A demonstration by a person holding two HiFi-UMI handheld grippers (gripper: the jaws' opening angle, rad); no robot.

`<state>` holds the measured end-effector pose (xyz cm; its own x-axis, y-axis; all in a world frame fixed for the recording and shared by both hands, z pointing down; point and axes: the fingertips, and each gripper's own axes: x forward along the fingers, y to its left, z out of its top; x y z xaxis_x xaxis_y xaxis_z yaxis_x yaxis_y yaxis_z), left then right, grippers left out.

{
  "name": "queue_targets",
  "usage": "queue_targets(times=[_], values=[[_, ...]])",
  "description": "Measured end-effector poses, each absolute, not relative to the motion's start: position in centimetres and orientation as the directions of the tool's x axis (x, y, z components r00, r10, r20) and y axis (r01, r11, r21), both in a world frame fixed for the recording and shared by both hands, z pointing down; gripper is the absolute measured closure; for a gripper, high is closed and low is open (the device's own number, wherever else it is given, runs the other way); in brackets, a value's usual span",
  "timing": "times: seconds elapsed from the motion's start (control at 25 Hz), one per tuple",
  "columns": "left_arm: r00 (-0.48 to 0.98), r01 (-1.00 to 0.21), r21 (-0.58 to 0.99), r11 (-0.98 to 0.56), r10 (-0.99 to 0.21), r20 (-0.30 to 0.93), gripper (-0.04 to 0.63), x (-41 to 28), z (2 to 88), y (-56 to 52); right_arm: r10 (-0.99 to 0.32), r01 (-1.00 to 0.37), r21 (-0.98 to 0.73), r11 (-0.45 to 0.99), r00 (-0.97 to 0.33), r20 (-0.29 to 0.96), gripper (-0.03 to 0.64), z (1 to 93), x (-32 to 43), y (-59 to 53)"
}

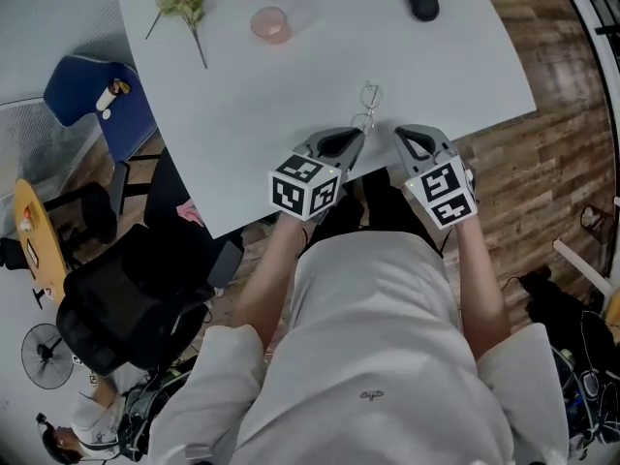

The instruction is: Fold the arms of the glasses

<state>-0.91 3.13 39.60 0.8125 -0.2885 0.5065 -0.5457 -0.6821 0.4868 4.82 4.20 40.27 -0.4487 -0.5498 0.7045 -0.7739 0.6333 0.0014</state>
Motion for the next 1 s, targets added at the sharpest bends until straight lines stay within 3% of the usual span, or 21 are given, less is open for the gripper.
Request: queue_targets(times=[1.0], values=[[0.821,-0.523,0.199,-0.829,-0.427,0.378,0.574,-5.6,29.7,6.0,-0.782,-0.873,0.044,0.485,-0.411,0.468,0.611,29.7,2.6,7.3]])
